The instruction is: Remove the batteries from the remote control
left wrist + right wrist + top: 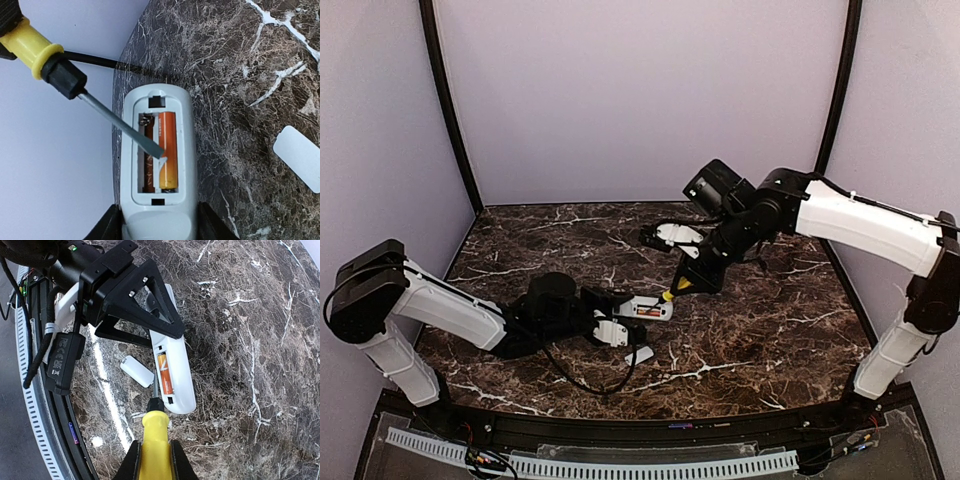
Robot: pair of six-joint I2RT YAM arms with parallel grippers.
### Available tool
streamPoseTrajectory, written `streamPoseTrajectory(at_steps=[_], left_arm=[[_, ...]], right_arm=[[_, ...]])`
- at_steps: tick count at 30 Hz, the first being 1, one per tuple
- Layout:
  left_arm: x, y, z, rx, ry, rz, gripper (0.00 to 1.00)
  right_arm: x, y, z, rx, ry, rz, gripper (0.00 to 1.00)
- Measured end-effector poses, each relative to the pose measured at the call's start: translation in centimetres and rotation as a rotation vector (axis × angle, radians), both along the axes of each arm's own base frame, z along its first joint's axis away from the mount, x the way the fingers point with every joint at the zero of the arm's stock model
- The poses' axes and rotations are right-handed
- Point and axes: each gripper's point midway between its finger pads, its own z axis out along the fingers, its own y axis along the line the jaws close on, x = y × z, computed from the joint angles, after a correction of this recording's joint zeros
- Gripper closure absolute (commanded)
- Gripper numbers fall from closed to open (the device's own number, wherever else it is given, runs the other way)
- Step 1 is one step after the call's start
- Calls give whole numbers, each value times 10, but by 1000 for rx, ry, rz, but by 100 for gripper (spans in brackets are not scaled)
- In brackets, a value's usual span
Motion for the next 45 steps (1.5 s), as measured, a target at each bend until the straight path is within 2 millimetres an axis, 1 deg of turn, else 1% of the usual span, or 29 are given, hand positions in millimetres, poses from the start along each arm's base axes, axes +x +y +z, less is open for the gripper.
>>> streamPoseTrajectory(at_steps=[8,18,25,37,45], left_arm=[[0,0,2,-7,4,-1,100],[-1,0,1,-8,7,0,100],[-2,1,4,-11,13,2,100],[-5,5,-6,14,45,3,100],[-13,7,-20,50,104,-20,100]], right_arm=[[6,0,-12,-31,4,-1,100],[13,1,-5,-8,-10,-12,100],[18,0,-5,-7,-14,-23,100],[15,5,-16,-3,26,10,100],[9,10,-31,-16,68,43,100]])
